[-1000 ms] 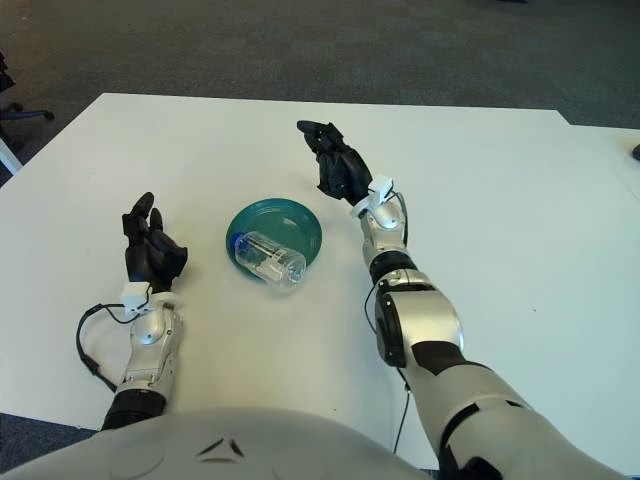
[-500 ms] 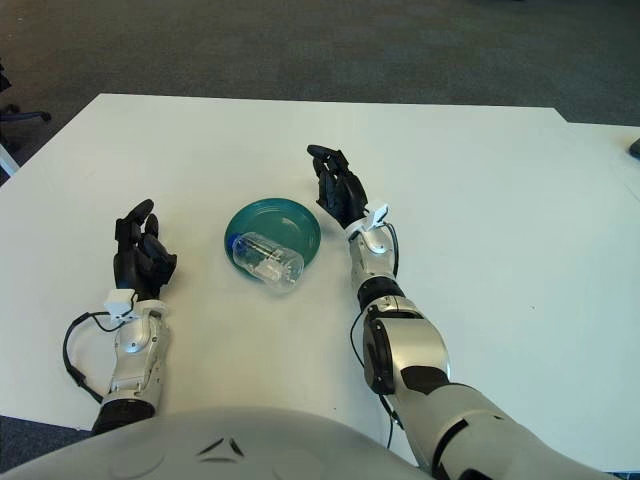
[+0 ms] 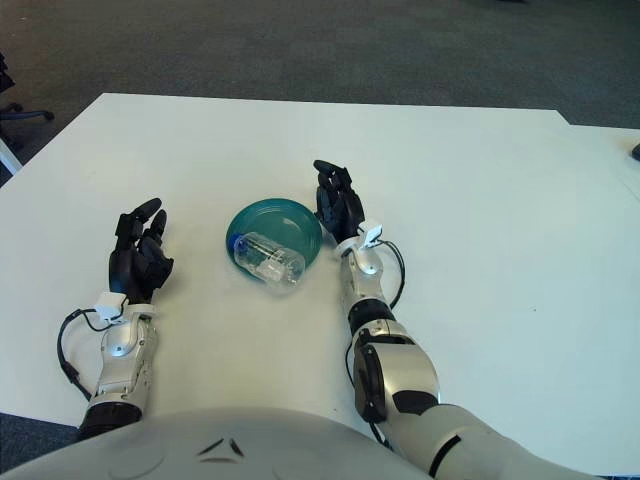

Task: Put the bottle into the plate.

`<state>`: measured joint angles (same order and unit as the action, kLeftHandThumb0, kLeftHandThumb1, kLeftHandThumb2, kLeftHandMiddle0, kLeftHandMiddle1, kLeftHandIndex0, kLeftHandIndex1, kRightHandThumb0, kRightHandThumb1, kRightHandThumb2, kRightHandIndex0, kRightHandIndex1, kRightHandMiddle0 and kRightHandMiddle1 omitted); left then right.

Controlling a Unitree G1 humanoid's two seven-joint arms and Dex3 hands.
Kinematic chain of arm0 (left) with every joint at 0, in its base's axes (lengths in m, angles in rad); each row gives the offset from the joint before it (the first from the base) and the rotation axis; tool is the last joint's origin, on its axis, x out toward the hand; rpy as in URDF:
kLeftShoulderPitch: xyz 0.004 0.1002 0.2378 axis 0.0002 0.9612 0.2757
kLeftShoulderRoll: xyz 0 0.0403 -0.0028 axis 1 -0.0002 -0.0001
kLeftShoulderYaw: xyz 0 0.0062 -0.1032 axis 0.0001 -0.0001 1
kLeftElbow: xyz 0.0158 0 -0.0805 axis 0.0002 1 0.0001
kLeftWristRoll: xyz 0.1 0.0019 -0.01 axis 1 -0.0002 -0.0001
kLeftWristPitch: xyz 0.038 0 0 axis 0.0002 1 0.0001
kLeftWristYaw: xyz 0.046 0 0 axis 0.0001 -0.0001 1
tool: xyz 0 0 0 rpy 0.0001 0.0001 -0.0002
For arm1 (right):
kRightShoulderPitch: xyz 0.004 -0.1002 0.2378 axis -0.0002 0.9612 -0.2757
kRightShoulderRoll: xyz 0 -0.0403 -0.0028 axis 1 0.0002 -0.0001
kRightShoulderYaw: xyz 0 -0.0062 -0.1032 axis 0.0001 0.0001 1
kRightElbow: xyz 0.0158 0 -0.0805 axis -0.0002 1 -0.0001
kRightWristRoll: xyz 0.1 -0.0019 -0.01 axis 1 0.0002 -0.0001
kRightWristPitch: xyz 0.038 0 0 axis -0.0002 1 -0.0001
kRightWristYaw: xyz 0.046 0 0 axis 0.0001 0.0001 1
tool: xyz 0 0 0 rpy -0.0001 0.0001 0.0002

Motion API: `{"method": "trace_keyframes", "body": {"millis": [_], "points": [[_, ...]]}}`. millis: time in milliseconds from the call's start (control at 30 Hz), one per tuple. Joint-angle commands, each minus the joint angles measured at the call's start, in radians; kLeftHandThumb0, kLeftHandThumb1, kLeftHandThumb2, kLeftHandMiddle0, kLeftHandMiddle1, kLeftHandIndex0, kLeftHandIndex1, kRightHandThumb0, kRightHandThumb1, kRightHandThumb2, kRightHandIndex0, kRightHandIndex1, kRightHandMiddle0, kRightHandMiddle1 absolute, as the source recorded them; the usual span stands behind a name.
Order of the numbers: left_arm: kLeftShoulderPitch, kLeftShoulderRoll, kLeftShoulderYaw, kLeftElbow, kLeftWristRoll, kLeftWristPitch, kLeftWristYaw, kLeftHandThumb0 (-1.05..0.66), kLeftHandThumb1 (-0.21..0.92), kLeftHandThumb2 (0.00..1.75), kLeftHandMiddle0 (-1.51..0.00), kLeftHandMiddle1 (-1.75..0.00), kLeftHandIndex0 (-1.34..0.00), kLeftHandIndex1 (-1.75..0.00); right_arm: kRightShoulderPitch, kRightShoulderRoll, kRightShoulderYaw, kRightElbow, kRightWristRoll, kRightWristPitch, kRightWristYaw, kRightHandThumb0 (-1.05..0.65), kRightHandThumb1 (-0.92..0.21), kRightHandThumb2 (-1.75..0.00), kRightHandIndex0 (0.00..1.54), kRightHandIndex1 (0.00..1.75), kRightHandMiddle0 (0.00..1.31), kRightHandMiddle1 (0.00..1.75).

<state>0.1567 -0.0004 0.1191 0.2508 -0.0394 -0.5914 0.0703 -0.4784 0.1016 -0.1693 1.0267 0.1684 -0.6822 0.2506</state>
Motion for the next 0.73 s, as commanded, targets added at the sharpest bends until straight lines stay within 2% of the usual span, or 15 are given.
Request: {"method": "trace_keyframes", "body": {"millis": [0,67,167,267,400,567,700], "points": [[0.056,0.017,0.008,0.0,-0.008,0.039,-0.023,-0.82,0.92,0.88,-0.53,-0.06,-0.25,-0.92,0.019,-0.002,-0.004,0.02,-0.012,0.058,-0.047,-0.63,-0.92,-0.58,0.64,0.21,0.17,0.93],[0.065,0.021,0.011,-0.009,-0.013,0.051,-0.031,-0.82,0.92,0.87,-0.53,-0.06,-0.23,-0.91,0.019,-0.007,-0.004,0.031,-0.014,0.073,-0.057,-0.64,-0.92,-0.61,0.62,0.2,0.15,0.91],[0.081,0.039,0.024,-0.038,-0.03,0.101,-0.048,-0.82,0.92,0.84,-0.51,-0.04,-0.17,-0.88,-0.026,-0.063,-0.009,0.105,-0.028,0.159,-0.09,-0.65,-0.92,-0.7,0.55,0.17,0.09,0.88],[0.087,0.045,0.029,-0.055,-0.034,0.125,-0.056,-0.82,0.92,0.82,-0.5,-0.04,-0.15,-0.87,-0.037,-0.069,-0.008,0.118,-0.041,0.179,-0.111,-0.65,-0.92,-0.74,0.52,0.16,0.07,0.86],[0.083,0.068,0.033,-0.072,-0.031,0.165,-0.071,-0.81,0.92,0.8,-0.47,-0.02,-0.1,-0.86,-0.066,-0.087,0.001,0.133,-0.065,0.247,-0.17,-0.67,-0.92,-0.77,0.51,0.15,0.04,0.85],[0.045,0.104,0.042,-0.037,-0.059,0.209,-0.119,-0.78,0.92,0.79,-0.46,-0.01,-0.08,-0.86,-0.102,-0.089,0.006,0.146,-0.077,0.316,-0.197,-0.68,-0.92,-0.76,0.54,0.17,0.02,0.85],[0.001,0.132,0.062,0.007,-0.102,0.249,-0.162,-0.74,0.92,0.79,-0.48,-0.02,-0.1,-0.88,-0.132,-0.074,0.011,0.152,-0.081,0.335,-0.199,-0.69,-0.92,-0.74,0.59,0.21,0.02,0.86]]}}
